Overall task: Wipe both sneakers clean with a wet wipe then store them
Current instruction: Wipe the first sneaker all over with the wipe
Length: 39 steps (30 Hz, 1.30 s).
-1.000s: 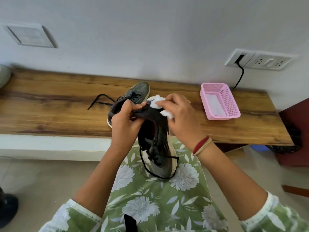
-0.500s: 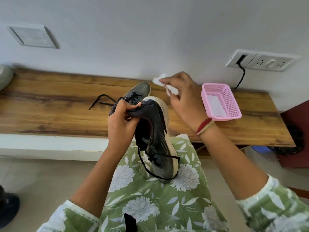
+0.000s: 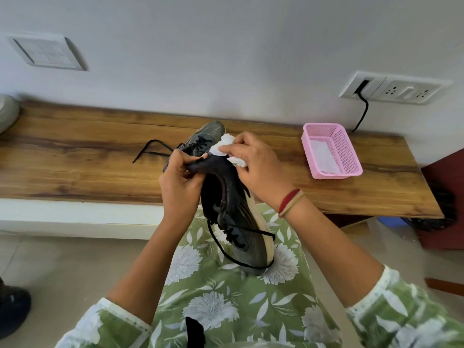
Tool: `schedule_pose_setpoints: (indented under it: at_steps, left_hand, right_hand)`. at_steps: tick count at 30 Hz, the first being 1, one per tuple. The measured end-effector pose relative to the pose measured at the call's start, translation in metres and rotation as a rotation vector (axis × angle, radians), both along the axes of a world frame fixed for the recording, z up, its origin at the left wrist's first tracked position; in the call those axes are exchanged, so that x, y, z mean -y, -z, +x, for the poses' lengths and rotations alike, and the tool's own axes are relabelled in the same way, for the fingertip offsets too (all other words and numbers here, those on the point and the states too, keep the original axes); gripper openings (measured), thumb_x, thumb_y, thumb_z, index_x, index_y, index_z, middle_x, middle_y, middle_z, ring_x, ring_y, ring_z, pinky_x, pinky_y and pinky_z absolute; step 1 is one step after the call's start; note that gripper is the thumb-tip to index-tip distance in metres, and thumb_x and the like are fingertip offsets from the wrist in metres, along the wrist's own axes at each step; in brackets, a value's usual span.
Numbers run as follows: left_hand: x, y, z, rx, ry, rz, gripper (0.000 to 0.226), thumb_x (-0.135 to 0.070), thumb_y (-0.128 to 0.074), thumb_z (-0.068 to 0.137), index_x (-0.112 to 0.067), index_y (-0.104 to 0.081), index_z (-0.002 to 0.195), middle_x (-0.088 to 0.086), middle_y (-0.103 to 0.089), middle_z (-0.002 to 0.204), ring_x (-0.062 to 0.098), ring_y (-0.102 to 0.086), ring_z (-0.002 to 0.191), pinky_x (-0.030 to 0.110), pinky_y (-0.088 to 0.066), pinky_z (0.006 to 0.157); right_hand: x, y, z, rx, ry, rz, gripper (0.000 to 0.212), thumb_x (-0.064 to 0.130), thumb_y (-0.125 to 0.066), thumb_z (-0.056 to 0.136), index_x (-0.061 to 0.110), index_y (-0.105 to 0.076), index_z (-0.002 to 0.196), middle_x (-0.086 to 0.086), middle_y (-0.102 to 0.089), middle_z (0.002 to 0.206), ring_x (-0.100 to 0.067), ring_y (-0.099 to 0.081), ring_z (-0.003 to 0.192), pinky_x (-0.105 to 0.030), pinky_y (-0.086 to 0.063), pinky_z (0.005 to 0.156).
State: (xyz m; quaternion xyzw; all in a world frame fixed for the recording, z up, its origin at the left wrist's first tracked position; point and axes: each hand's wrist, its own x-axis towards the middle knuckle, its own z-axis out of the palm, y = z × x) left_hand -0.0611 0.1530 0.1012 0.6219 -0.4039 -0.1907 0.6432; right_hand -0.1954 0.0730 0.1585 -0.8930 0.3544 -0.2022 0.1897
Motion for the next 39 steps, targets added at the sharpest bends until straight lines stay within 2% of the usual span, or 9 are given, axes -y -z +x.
schedule_pose_setpoints:
  at_steps: [4,9,15,21,27,29,33,36,39]
  left_hand:
    - [-0.004,0.007,0.001,-0.089,-0.06,0.043,0.037,0.01,-0.057,0.078,-0.025,-0.044,0.072,-0.013,-0.054,0.066,0.006,-0.05,0.059,0.021,-0.044,0.053]
    - [-0.016,0.04,0.022,-0.383,-0.258,0.176,0.031,0.0,-0.054,0.076,-0.028,-0.043,0.07,0.008,-0.052,0.073,0.025,-0.051,0.069,0.049,-0.048,0.06]
    - [-0.016,0.052,0.015,-0.585,-0.363,0.223,0.027,0.004,-0.055,0.083,-0.016,-0.039,0.075,0.011,-0.052,0.078,0.023,-0.054,0.073,0.04,-0.055,0.059]
    - [-0.014,0.058,0.008,-0.682,-0.336,0.18,0.028,0.008,-0.048,0.086,-0.016,-0.038,0.076,0.005,-0.051,0.072,0.013,-0.052,0.063,0.026,-0.051,0.051]
    - [-0.023,0.077,0.013,-0.761,-0.398,0.214,0.025,0.008,-0.046,0.087,-0.014,-0.039,0.078,0.009,-0.051,0.08,0.02,-0.053,0.074,0.027,-0.056,0.058]
    - [-0.026,0.079,0.015,-0.756,-0.396,0.214,0.026,0.009,-0.046,0.086,-0.014,-0.039,0.077,0.009,-0.05,0.078,0.019,-0.053,0.071,0.023,-0.053,0.054]
    - [-0.026,0.075,0.014,-0.741,-0.363,0.186,0.028,0.011,-0.046,0.086,-0.014,-0.039,0.077,0.009,-0.053,0.077,0.019,-0.055,0.07,0.023,-0.054,0.054]
    - [-0.028,0.068,0.009,-0.67,-0.328,0.181,0.029,0.01,-0.049,0.086,-0.015,-0.039,0.077,0.008,-0.054,0.077,0.021,-0.055,0.074,0.026,-0.055,0.057]
    - [-0.033,0.053,0.005,-0.484,-0.251,0.151,0.03,0.009,-0.053,0.084,-0.018,-0.042,0.077,0.006,-0.056,0.079,0.026,-0.056,0.078,0.038,-0.057,0.066]
  right_hand:
    - [-0.018,0.015,-0.012,-0.012,0.015,-0.009,0.042,-0.009,-0.058,0.077,0.009,-0.066,0.113,-0.009,-0.053,0.097,-0.021,-0.053,0.087,-0.027,-0.043,0.076]
    - [-0.048,0.037,-0.056,-0.138,0.017,0.307,0.036,-0.002,-0.058,0.084,0.018,-0.067,0.113,-0.002,-0.056,0.105,-0.012,-0.051,0.094,-0.025,-0.044,0.087]
    - [-0.017,0.021,-0.031,0.245,0.26,0.291,0.023,0.009,-0.057,0.09,0.017,-0.069,0.108,-0.001,-0.06,0.102,-0.007,-0.053,0.088,-0.001,-0.036,0.072]
    - [-0.013,0.036,0.018,-0.026,-0.025,0.325,0.029,0.007,-0.053,0.092,0.018,-0.066,0.115,-0.006,-0.058,0.107,-0.017,-0.053,0.093,-0.025,-0.042,0.083]
    - [-0.007,0.038,-0.025,-0.495,-0.179,0.28,0.03,0.012,-0.052,0.093,0.023,-0.063,0.118,-0.002,-0.051,0.107,-0.014,-0.049,0.091,-0.02,-0.035,0.074]
    - [-0.001,0.035,-0.045,-0.341,-0.035,0.379,0.025,0.013,-0.055,0.091,0.024,-0.065,0.112,0.001,-0.054,0.108,-0.015,-0.052,0.094,-0.016,-0.038,0.074]
    - [-0.002,0.03,-0.058,0.419,0.405,0.622,0.024,0.004,-0.055,0.091,0.024,-0.067,0.096,0.001,-0.063,0.101,-0.008,-0.056,0.085,-0.011,-0.043,0.066]
    - [-0.024,0.046,-0.045,0.481,0.498,0.764,0.021,0.008,-0.055,0.092,0.027,-0.065,0.092,0.0,-0.064,0.098,-0.009,-0.057,0.081,-0.013,-0.046,0.062]
    - [-0.059,0.061,-0.028,0.398,0.394,0.523,0.025,0.008,-0.056,0.091,0.03,-0.065,0.096,-0.001,-0.062,0.104,-0.004,-0.056,0.092,-0.011,-0.043,0.078]
